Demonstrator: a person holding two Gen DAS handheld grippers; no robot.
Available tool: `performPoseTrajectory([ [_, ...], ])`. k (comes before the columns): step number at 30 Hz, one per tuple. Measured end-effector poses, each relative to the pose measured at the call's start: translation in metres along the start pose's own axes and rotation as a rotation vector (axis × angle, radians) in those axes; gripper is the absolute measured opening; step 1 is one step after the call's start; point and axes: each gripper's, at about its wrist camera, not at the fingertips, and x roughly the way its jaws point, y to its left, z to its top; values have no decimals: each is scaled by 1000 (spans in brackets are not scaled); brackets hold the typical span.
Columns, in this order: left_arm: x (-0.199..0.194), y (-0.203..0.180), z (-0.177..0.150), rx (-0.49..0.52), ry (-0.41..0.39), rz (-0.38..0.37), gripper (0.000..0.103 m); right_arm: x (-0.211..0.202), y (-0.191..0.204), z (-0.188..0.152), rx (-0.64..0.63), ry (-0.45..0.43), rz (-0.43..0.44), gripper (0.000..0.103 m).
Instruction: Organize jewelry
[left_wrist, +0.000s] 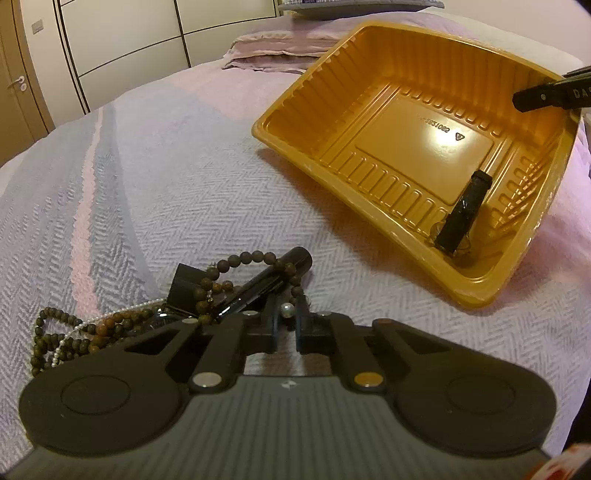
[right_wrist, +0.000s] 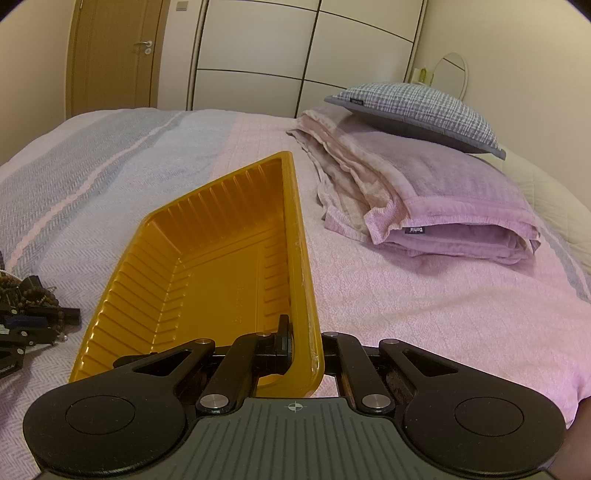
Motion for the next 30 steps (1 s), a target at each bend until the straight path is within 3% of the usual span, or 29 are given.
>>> performPoseTrajectory([
  [7,-27,-2,4,-5,-45,-14,7,0,0,-1,0,-1,0,5],
  [16,-49,-25,35,-23,-133,-146,7,0,-1,0,2,0,0,5],
  [27,-37,-57,42,8,-115,-230,7,-1,0,-1,2,-2,0,5],
  [29,-35,-60,42,9,-113,-238,9,-1,0,-1,3,-1,-1,5],
  [30,-36,-61,41,8,-114,-239,16,-1,-1,-1,4,-1,0,5],
])
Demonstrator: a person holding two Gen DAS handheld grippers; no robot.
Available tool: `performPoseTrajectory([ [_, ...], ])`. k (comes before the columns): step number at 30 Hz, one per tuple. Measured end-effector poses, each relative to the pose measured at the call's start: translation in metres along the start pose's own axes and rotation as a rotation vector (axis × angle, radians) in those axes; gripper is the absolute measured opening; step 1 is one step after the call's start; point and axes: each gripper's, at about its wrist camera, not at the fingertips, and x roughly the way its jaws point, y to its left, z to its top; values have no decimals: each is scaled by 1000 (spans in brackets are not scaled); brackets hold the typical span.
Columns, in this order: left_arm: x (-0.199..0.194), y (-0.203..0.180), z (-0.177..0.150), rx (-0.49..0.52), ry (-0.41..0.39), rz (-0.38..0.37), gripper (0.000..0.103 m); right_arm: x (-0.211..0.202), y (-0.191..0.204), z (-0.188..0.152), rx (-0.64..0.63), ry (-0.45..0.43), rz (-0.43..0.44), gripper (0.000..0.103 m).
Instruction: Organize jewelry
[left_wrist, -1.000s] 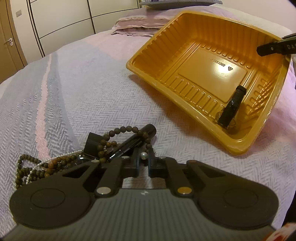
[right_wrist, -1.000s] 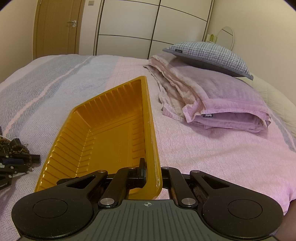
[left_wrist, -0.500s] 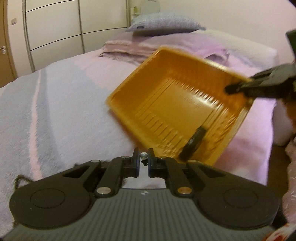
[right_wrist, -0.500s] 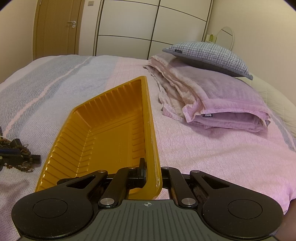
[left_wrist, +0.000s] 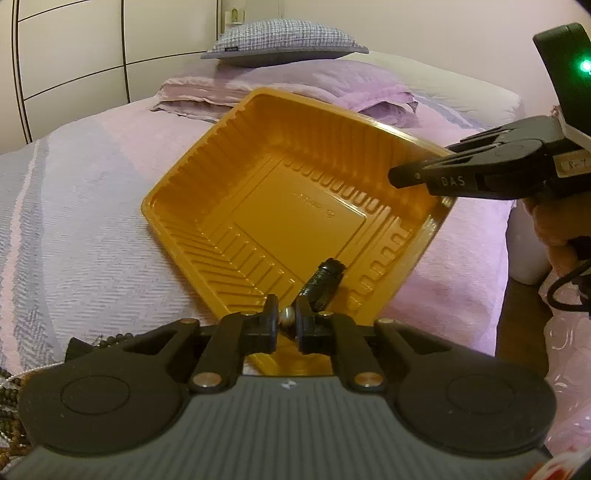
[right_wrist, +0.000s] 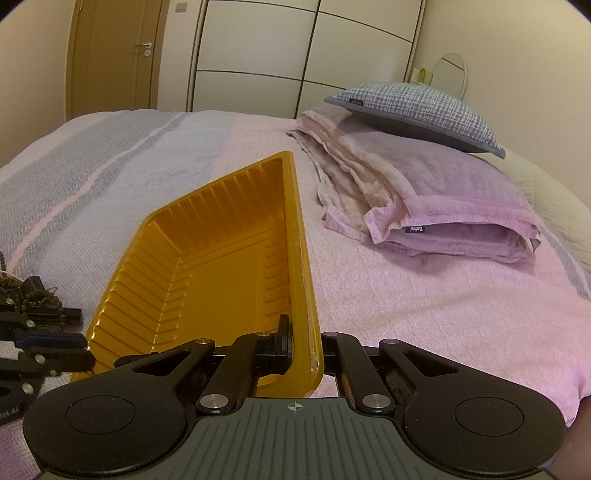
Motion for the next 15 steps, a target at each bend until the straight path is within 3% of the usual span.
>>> performPoseTrajectory([
  [1,-1,0,0,-3,-2,-3,23,0,0,0,1,0,0,5],
  [7,-17,17,-13,-22,-4,57,24,0,1,0,4,0,0,5],
  [15,-21,58,-45,-129,79,198,23,-1,2,0,8,-1,-1,5],
])
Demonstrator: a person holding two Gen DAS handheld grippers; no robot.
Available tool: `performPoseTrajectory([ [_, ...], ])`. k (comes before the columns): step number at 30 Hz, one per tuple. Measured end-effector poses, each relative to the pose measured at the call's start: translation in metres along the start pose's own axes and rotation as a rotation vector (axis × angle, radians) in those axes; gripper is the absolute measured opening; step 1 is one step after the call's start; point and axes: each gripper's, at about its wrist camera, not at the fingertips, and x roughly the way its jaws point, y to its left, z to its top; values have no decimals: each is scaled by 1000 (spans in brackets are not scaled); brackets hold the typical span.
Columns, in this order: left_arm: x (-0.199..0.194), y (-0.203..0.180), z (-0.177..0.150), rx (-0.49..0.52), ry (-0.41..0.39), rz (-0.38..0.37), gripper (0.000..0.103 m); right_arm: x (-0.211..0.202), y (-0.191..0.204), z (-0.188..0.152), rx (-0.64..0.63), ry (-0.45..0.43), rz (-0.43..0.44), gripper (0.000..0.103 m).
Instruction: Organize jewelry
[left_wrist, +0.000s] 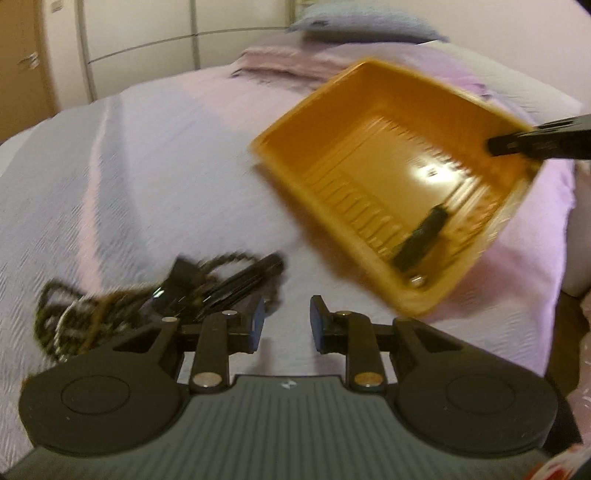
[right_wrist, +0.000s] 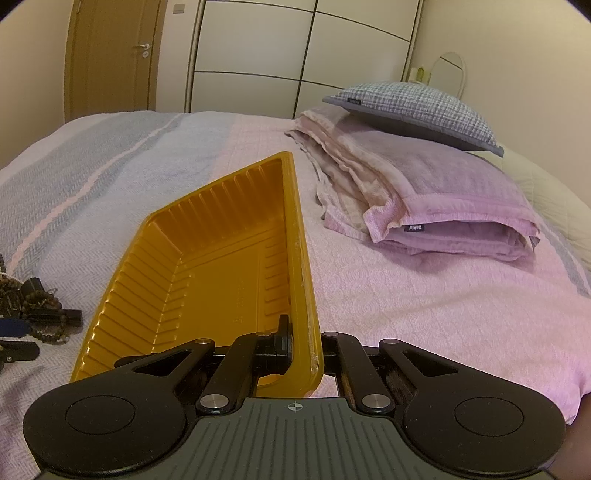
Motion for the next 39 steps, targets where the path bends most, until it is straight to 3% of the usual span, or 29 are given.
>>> performPoseTrajectory([
  [15,40,0,7,33,85,-38,23,1,-2,-1,8,4,-1,5],
  [27,57,8,9,8,60,-25,22,2,-4,-4,18,10,-2,4],
  [36,63,-2,10,36,54,-10,15,3,-3,-5,21,12,-3,4],
  [39,61,-2,9,41,54,-4,6,3,-4,-5,20,12,-3,4],
])
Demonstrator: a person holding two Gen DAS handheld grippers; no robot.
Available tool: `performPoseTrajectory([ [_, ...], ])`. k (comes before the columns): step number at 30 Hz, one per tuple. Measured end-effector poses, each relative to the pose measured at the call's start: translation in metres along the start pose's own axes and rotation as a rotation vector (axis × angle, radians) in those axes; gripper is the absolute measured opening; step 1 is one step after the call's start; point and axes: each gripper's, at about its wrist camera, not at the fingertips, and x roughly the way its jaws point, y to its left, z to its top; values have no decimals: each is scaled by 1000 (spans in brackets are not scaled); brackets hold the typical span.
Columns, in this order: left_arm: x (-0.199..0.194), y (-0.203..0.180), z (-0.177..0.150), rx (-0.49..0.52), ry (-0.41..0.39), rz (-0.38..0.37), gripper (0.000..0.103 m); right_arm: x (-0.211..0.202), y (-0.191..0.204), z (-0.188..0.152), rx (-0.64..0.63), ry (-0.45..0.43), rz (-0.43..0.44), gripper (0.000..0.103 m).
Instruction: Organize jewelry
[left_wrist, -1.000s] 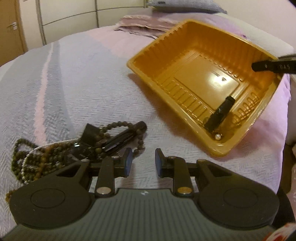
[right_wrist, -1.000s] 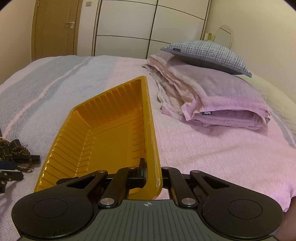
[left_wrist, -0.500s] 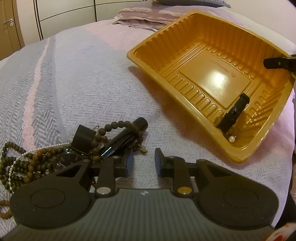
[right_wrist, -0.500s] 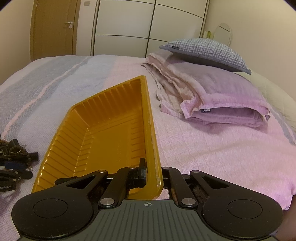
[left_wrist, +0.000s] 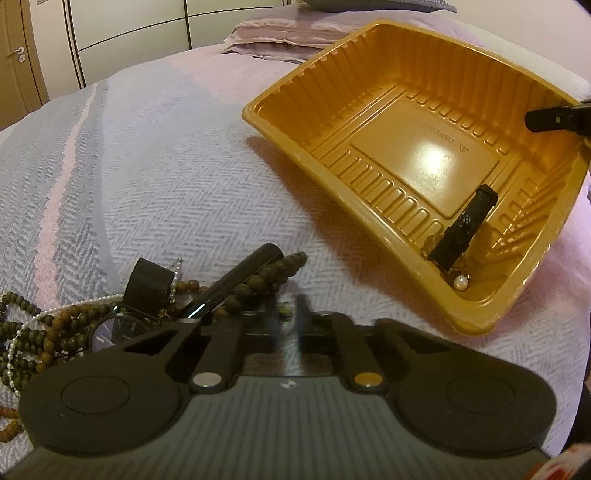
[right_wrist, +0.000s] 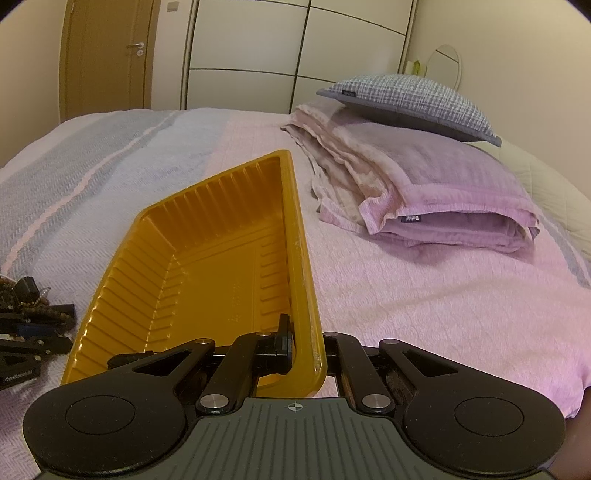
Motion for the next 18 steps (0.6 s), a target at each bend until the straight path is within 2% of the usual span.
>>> performPoseTrajectory([
  [9,-39,-4,-1,-24,-46,-65,6,-1,0,0,2,-1,-1,4],
  [18,-74,-28,15,-20,-128,-163,6,-2,0,1,0,-5,-2,4],
])
